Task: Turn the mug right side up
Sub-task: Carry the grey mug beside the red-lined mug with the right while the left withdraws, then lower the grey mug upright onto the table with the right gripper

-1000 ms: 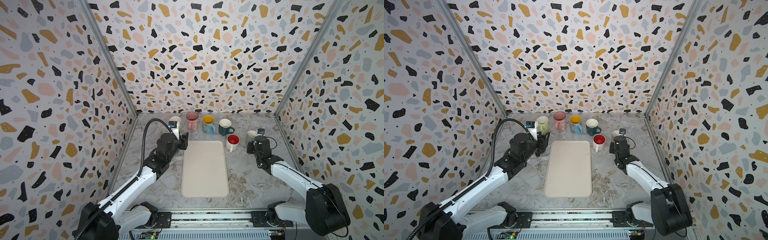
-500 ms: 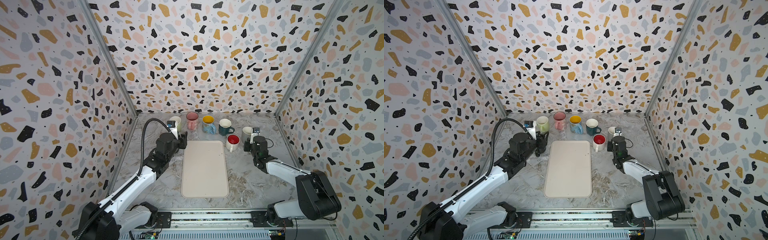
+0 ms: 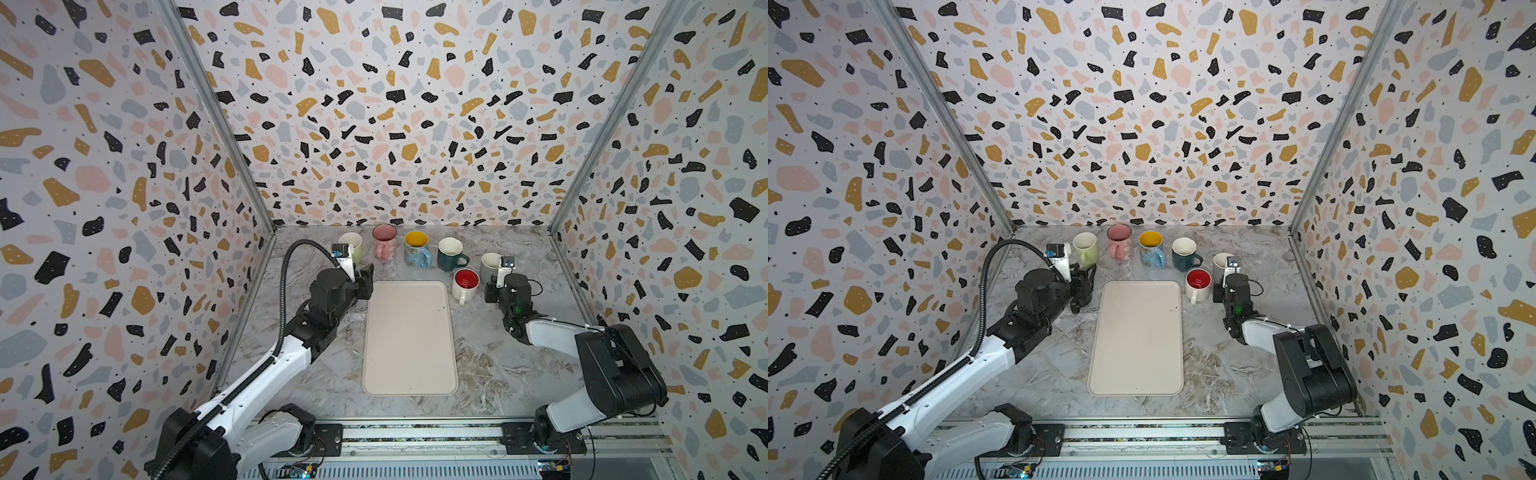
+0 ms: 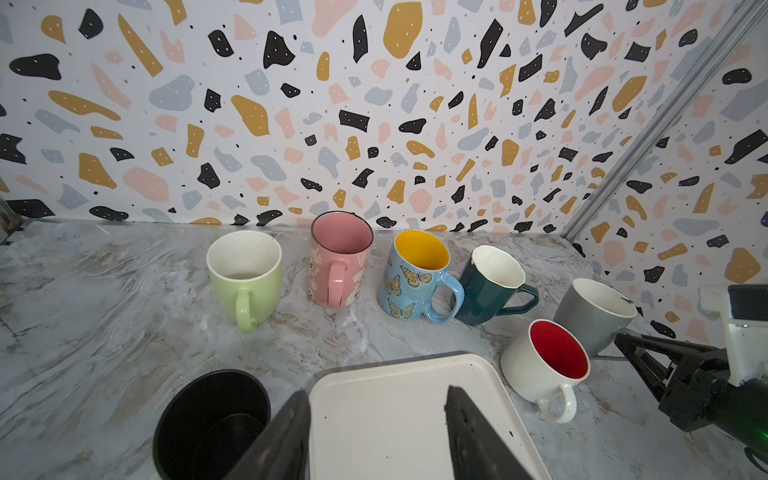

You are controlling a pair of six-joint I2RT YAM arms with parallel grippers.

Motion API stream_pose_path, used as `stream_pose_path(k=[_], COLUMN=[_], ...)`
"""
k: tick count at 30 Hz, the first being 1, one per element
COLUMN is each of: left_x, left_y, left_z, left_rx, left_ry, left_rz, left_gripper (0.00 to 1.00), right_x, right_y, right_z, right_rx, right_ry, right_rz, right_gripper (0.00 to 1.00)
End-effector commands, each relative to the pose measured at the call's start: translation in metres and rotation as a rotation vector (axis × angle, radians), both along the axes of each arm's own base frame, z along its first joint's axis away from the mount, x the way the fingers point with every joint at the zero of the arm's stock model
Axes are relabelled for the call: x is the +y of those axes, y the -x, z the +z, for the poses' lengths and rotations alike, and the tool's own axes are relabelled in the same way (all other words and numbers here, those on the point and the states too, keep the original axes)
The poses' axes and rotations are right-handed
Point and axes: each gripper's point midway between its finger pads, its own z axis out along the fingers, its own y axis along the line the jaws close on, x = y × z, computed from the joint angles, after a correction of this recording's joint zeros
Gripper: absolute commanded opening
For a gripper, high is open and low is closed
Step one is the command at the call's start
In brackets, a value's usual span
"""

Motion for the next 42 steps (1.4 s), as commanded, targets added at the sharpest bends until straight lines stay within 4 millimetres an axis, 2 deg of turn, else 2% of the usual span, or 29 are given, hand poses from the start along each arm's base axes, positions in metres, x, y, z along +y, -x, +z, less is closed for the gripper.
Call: stream_pose_path(k=[1, 11, 42], left_x=[0.007, 0.006, 0.012], left_y=[0.000, -0.002, 0.001], left_z=[0.019, 0.018, 0.018], left_rx=[-0.073, -0.071, -0.078], left_ry=[0.038, 0.047, 0.049], left_rz=[0.025, 0.023, 0.052], left_gripper=[0.54, 0.54, 0.54], right_x=[0.000, 0.003, 0.003], right_y=[-0.012, -0.023, -0.024], right_z=[0.039, 0.032, 0.021], right_rx=[-0.154, -0.111, -0.044], right_ry=[-0.036, -0.043, -0.062], right_rz=[-0.003, 0.013, -0.002], right_gripper=[0.00, 0.00, 0.00])
